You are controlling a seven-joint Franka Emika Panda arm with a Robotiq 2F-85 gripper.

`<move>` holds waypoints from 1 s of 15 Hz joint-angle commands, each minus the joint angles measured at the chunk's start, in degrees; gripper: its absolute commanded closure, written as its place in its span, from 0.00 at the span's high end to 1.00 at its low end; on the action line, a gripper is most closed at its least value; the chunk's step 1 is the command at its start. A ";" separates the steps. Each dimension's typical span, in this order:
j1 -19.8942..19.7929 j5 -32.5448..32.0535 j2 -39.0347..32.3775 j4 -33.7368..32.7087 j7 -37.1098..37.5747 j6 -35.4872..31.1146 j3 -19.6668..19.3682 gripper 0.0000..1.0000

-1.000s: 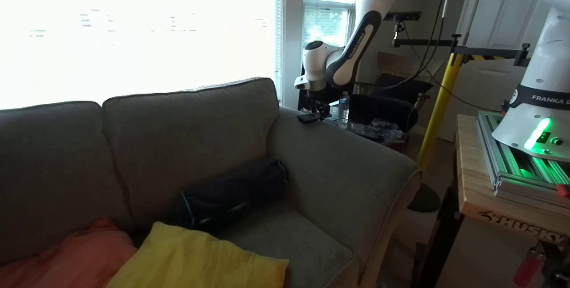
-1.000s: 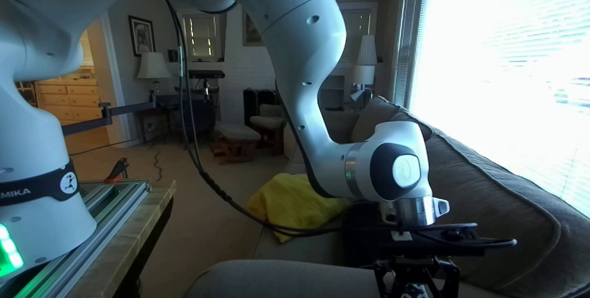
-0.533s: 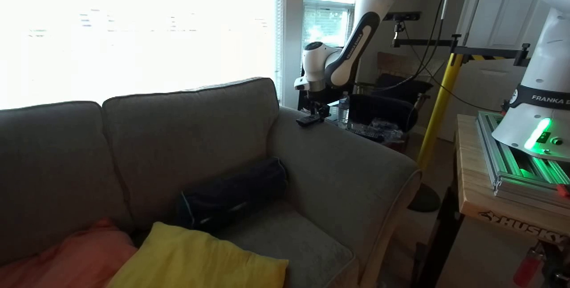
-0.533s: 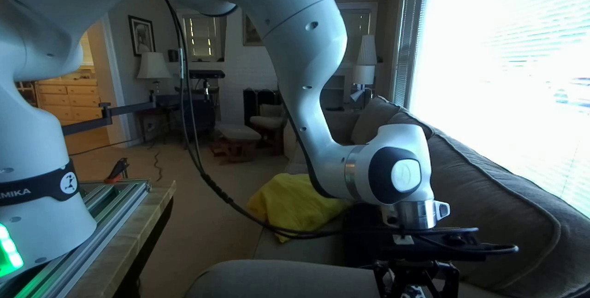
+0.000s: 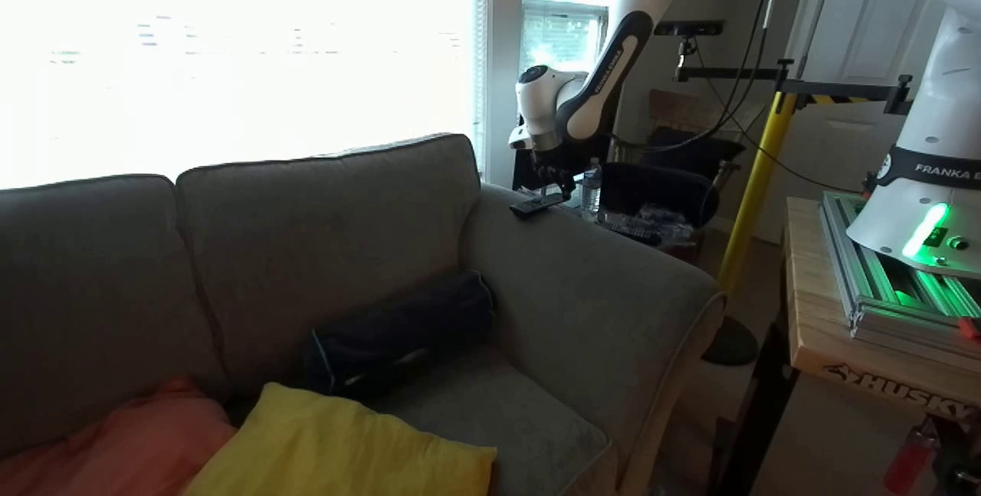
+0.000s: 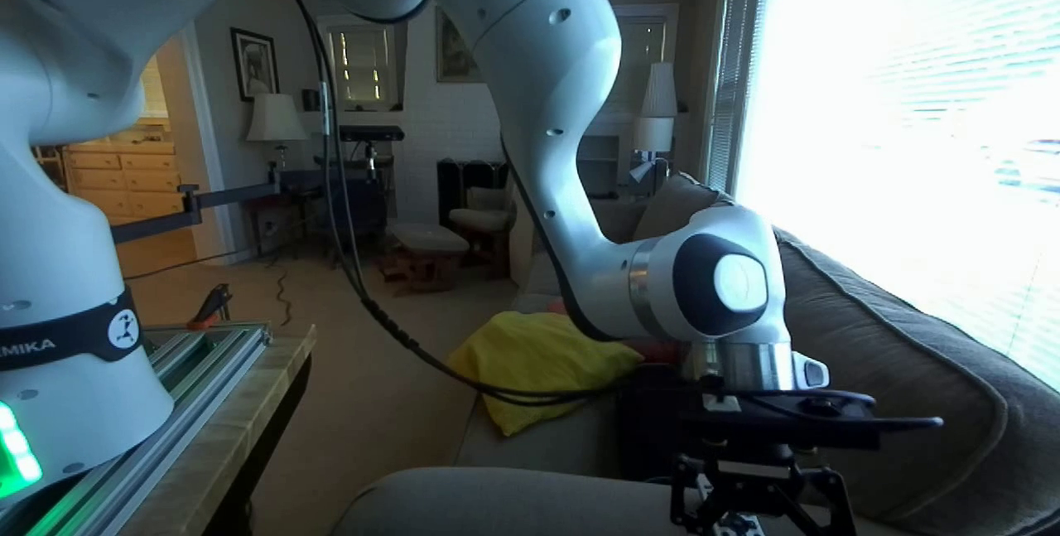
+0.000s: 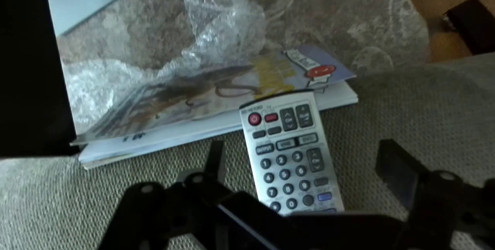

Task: Pick up the grey remote control from the table and put it on the right armrest of the sofa.

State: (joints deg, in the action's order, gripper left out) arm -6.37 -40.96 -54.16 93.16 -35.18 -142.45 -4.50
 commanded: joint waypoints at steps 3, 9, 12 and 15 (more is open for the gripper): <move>4.79 2.20 9.59 7.50 14.98 12.21 -1.47 1.00; 5.90 11.94 14.05 9.17 26.35 22.20 1.41 1.00; 5.46 19.03 15.89 10.11 29.29 24.68 2.26 1.00; 4.52 25.37 16.94 10.75 32.05 25.30 2.46 1.00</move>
State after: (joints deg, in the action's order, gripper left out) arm -0.66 -21.24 -40.19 100.96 -6.04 -117.94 -2.69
